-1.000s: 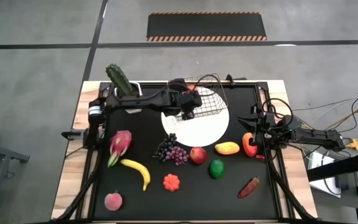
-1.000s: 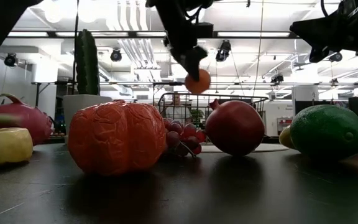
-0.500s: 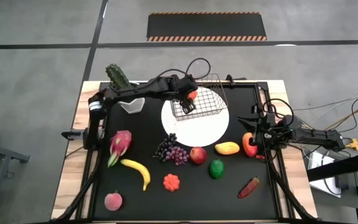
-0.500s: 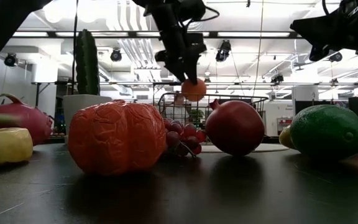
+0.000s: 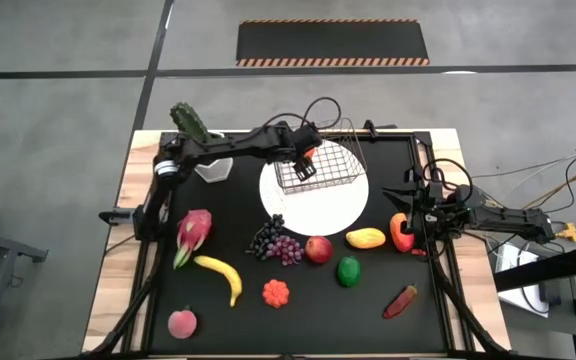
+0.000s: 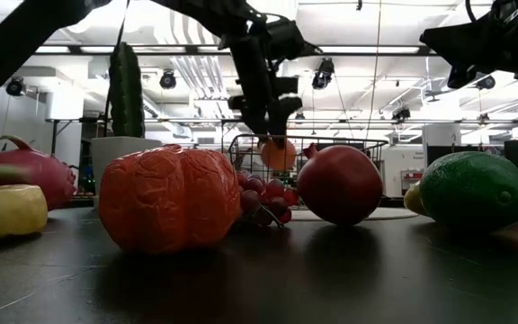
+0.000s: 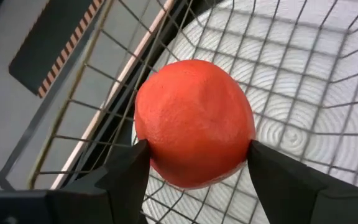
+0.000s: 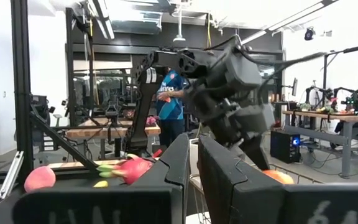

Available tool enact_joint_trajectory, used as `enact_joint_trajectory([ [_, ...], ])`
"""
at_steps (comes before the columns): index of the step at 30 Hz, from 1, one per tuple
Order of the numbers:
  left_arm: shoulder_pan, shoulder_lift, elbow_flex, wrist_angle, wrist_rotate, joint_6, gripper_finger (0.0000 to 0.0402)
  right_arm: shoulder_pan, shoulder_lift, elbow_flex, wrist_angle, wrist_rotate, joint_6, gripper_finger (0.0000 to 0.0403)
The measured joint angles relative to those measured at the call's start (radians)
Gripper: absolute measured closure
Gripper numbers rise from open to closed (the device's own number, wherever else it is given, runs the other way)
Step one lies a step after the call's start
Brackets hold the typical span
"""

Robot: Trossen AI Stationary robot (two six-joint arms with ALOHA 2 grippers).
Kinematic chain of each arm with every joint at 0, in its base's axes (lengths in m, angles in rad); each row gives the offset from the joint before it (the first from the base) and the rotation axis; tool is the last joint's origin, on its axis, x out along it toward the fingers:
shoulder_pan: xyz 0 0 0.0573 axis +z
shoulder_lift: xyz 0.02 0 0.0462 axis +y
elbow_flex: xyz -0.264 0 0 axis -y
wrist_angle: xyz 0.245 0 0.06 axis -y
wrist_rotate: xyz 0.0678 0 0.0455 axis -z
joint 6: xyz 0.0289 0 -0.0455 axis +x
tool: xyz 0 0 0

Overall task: Build produce basket
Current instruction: Put the orange into the wire basket

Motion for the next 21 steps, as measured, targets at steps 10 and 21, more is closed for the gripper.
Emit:
enact_joint_trajectory([
  [10,0.018,0.013,0.000,0.007,-0.008,0.000,0.0162,0.000,0.000,0.000,0.000,0.000,0.006,0.0376],
  [21,0.024,0.013,-0.025,0.012,-0.008,-0.001,0.0162,0.000,0.000,0.000,0.009,-0.001,0.006,0.0376],
])
